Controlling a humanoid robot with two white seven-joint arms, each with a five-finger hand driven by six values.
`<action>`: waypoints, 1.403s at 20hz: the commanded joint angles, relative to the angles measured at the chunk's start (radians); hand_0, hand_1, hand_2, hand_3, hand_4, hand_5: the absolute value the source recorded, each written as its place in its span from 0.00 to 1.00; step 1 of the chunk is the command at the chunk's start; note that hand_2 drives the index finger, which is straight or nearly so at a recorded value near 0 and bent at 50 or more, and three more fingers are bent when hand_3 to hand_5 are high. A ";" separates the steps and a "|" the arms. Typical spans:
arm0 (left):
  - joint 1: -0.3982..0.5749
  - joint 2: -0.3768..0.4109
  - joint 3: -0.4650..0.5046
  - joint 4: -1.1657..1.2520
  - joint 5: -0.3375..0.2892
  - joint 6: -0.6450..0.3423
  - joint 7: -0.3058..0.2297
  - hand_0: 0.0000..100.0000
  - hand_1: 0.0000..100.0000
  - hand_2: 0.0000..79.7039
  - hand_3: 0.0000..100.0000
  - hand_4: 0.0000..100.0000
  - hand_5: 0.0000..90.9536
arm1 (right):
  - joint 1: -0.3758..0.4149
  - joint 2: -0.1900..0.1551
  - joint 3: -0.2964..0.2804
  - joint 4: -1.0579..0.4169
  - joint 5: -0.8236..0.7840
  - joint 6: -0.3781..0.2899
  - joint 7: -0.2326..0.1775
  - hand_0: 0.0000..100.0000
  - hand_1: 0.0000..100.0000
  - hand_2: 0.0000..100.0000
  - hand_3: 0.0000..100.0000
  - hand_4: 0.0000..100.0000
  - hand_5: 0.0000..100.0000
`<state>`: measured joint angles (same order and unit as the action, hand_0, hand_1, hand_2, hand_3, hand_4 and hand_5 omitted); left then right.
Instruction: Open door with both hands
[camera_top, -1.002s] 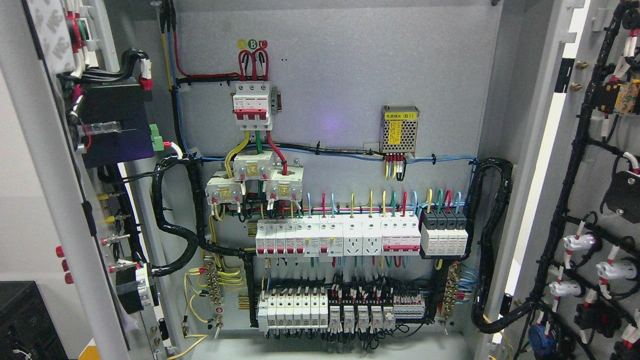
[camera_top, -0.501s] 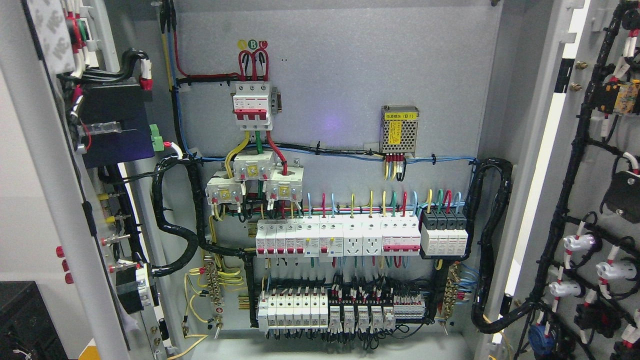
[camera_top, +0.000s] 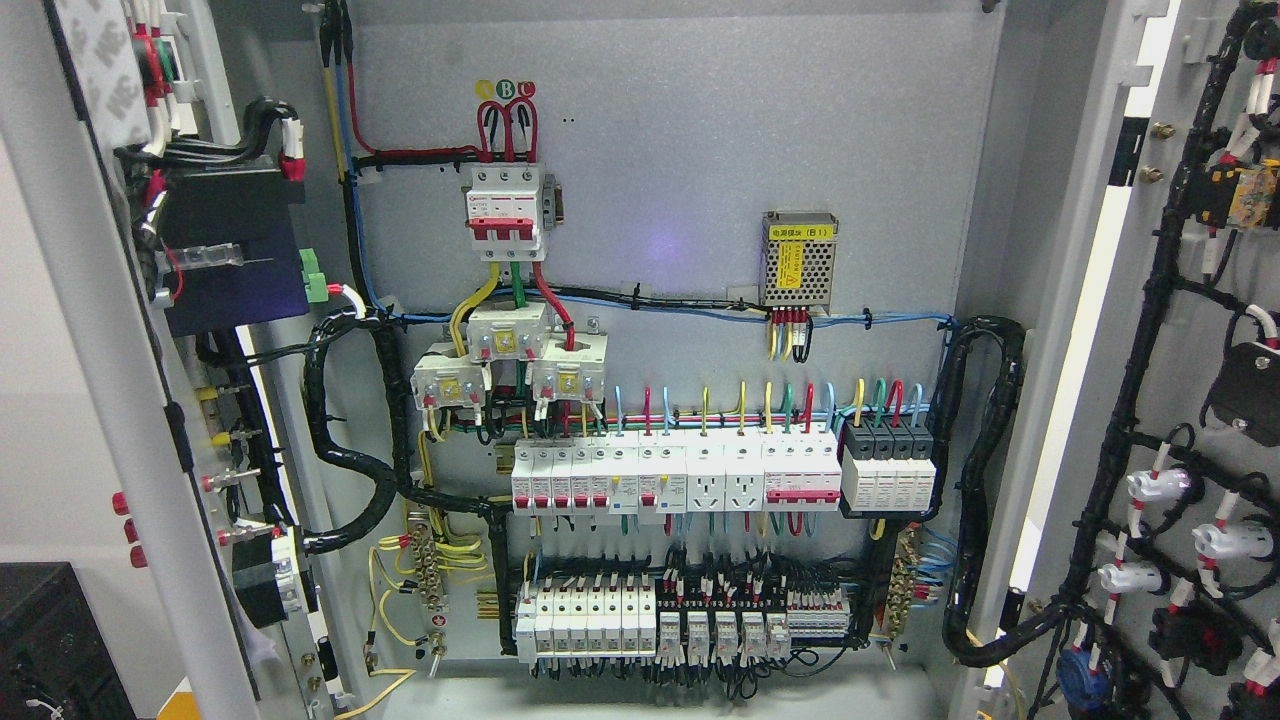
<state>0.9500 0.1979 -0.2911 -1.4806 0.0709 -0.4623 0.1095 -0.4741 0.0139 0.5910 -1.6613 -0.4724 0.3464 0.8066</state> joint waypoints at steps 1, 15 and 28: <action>0.046 0.057 -0.011 -0.269 0.016 -0.012 -0.001 0.00 0.00 0.00 0.00 0.00 0.00 | -0.021 0.078 0.024 0.040 0.001 0.000 0.000 0.19 0.00 0.00 0.00 0.00 0.00; 0.030 0.077 -0.016 -0.452 0.024 -0.021 -0.001 0.00 0.00 0.00 0.00 0.00 0.00 | -0.049 0.123 0.075 0.066 0.001 0.000 0.000 0.19 0.00 0.00 0.00 0.00 0.00; -0.003 0.074 -0.010 -0.454 0.024 -0.059 -0.001 0.00 0.00 0.00 0.00 0.00 0.00 | -0.063 0.101 -0.032 0.129 -0.003 -0.006 0.002 0.19 0.00 0.00 0.00 0.00 0.00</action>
<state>0.9705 0.2667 -0.3034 -1.8845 0.0950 -0.5208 0.1089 -0.5330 0.1236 0.6538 -1.5825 -0.4725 0.3447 0.8029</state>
